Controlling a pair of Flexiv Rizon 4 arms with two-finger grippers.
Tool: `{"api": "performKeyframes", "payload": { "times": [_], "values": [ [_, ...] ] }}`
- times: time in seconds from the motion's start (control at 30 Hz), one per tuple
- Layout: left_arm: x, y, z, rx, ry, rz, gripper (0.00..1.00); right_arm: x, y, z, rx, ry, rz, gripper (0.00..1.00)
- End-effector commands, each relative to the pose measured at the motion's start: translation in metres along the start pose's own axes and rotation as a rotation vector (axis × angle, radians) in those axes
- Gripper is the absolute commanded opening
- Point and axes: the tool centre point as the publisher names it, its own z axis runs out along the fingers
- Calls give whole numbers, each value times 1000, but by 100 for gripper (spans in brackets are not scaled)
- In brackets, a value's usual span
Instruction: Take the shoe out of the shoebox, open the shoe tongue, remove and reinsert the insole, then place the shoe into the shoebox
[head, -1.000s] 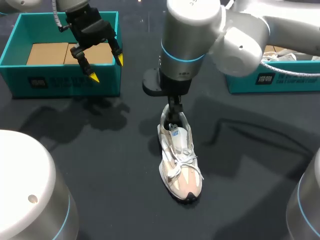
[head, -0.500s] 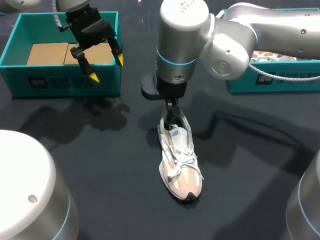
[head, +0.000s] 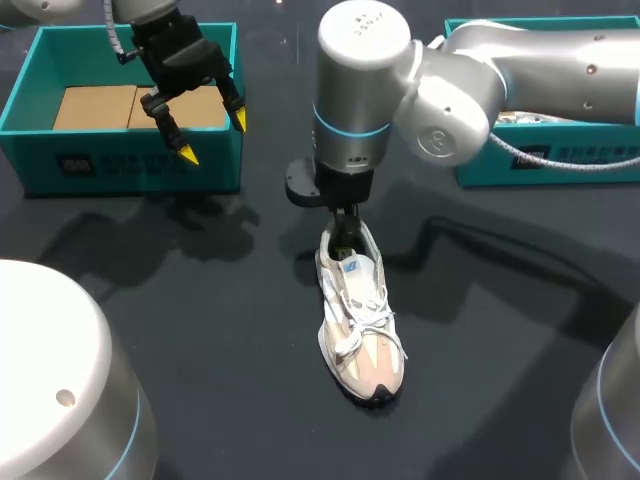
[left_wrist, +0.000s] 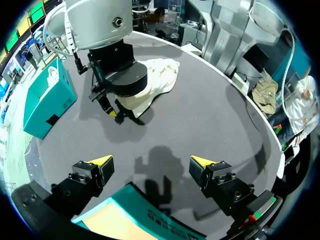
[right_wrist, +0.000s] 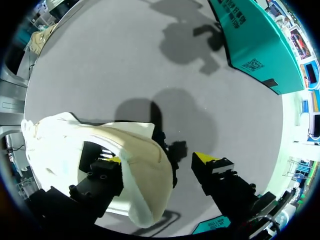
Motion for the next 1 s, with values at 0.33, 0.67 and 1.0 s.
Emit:
{"api": "performKeyframes", "payload": {
  "times": [0.33,0.67,1.0],
  "values": [
    [1,0,0,-3,0,1,100,6,-5,3,5,8,12,0],
    [1,0,0,-3,0,1,100,16,-24,-46,34,-44,47,0],
    [1,0,0,-3,0,1,100,4,-75,-127,118,-135,63,0]
  ]
}}
